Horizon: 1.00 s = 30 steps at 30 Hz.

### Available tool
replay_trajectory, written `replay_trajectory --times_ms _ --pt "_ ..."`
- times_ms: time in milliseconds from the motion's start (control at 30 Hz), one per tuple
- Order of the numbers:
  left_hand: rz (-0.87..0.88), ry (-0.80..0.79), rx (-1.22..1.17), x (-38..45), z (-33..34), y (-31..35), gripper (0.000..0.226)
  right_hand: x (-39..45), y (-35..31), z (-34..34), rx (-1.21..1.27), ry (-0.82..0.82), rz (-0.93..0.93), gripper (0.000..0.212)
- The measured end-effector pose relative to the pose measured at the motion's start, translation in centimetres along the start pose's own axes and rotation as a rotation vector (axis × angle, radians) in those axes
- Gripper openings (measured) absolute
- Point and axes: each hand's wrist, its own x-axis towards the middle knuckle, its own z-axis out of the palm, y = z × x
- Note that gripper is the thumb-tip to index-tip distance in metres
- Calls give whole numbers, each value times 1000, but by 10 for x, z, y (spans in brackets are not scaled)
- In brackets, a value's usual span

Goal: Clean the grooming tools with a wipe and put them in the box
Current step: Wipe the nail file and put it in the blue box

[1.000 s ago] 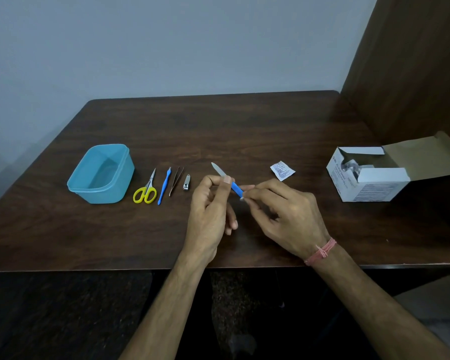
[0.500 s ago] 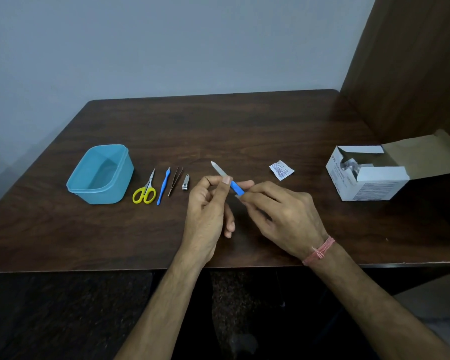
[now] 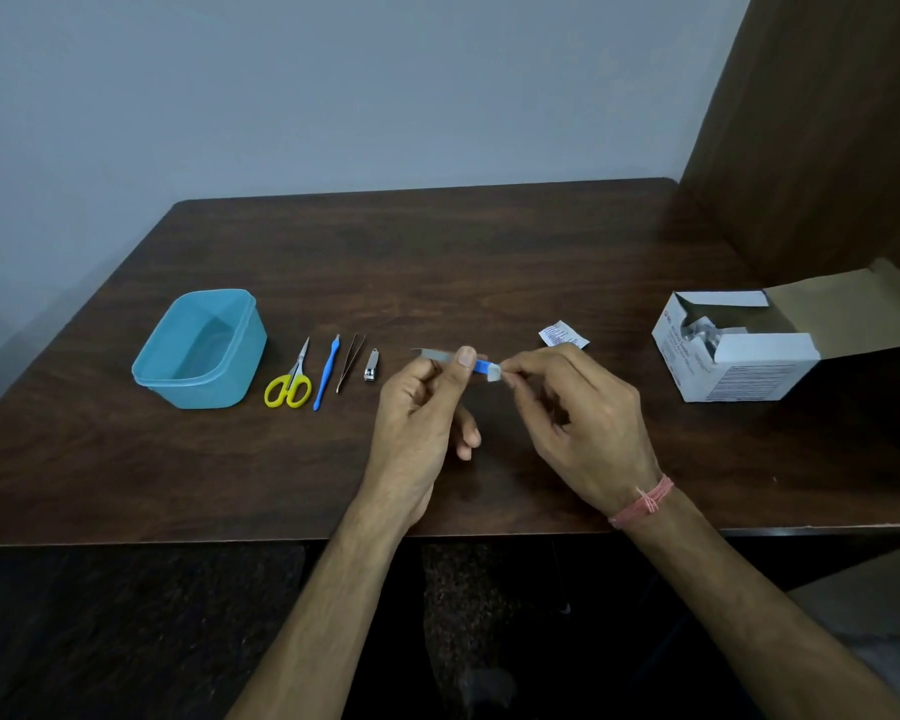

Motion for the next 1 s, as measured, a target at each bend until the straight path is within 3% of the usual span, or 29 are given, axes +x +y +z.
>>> replay_trajectory --times_ms 300,833,1000 --pt "101 -42 122 -2 2 -3 29 -4 4 1 -31 -6 -15 6" --pt "128 -170 272 1 1 -10 28 -4 7 2 9 -10 80 10" --pt "146 -232 305 0 -1 -8 39 -4 6 3 20 -36 49 8"
